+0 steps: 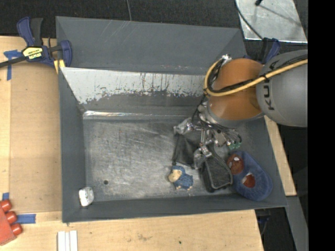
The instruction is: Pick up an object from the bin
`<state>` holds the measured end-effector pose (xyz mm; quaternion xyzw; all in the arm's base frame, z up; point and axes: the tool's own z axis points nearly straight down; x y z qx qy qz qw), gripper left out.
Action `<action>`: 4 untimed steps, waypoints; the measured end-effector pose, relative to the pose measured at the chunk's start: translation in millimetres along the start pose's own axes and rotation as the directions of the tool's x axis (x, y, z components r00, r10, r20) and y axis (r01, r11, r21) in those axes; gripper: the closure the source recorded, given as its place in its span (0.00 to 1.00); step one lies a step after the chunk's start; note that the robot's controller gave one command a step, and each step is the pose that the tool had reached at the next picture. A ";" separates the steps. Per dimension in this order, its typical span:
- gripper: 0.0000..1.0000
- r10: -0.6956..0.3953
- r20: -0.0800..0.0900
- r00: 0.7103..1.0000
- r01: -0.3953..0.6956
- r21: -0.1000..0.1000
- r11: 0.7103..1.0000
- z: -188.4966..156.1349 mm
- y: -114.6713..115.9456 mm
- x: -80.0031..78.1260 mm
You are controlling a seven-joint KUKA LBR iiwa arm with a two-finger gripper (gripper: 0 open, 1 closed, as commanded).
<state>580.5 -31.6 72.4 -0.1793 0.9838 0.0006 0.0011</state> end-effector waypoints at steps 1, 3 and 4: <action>0.00 0.002 0.002 1.000 -0.002 0.001 1.000 -2.3 -0.7 -1.2; 1.00 0.005 0.005 1.000 -0.005 0.004 1.000 -33.5 -2.7 -7.7; 1.00 0.008 0.008 1.000 -0.008 0.005 1.000 -92.1 -3.9 -10.1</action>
Offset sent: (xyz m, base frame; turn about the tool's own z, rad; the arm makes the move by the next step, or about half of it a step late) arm 0.0000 0.0000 0.0000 0.0000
